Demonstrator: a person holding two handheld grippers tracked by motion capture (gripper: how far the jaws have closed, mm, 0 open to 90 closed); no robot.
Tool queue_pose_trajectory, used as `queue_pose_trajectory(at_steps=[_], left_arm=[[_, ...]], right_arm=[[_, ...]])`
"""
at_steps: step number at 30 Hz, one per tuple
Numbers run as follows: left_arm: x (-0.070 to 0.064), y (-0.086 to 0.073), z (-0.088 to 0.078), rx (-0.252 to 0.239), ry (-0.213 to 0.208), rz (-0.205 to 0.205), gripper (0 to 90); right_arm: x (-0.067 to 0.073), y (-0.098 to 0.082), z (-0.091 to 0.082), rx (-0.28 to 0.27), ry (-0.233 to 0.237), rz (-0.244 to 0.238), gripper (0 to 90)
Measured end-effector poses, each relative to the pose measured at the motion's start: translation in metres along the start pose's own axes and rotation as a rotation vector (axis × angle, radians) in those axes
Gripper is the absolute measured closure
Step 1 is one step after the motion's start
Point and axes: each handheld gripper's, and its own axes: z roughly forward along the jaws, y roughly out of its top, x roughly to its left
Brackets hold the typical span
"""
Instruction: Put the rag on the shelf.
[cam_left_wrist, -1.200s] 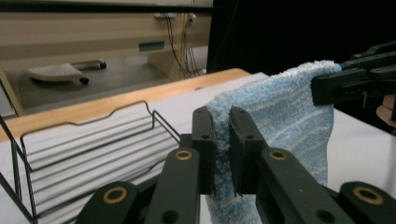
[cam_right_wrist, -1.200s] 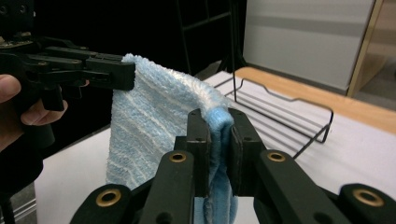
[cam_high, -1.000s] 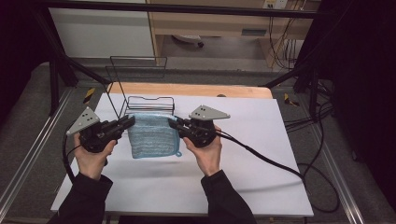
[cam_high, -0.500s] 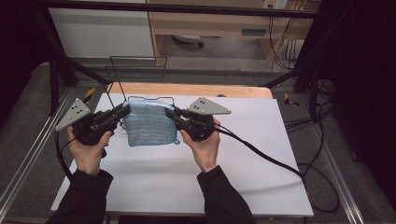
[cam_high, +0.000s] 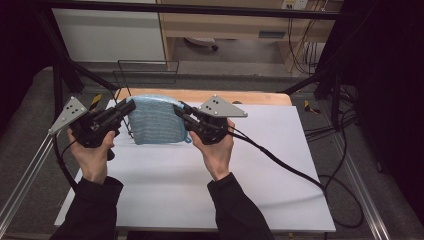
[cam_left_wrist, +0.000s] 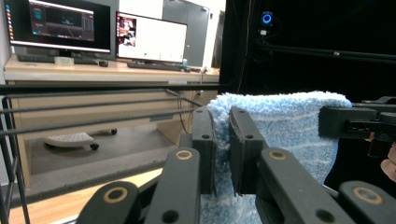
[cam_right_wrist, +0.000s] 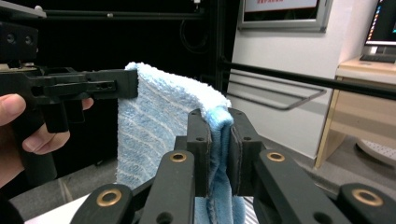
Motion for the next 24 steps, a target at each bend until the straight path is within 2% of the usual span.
queue_pose_trajectory(at_steps=[5,18,24], left_arm=[[0.002,0.006,0.000,-0.037,0.008,-0.005,81.9],[0.009,0.023,0.002,-0.107,0.021,-0.009,81.9],[0.014,0.035,0.003,-0.127,0.038,-0.008,82.0]], right_arm=[[0.001,0.009,0.003,-0.020,-0.008,-0.023,81.5],[0.004,0.032,0.014,-0.077,-0.021,-0.045,81.6],[0.006,0.043,0.021,-0.098,-0.031,-0.067,81.8]])
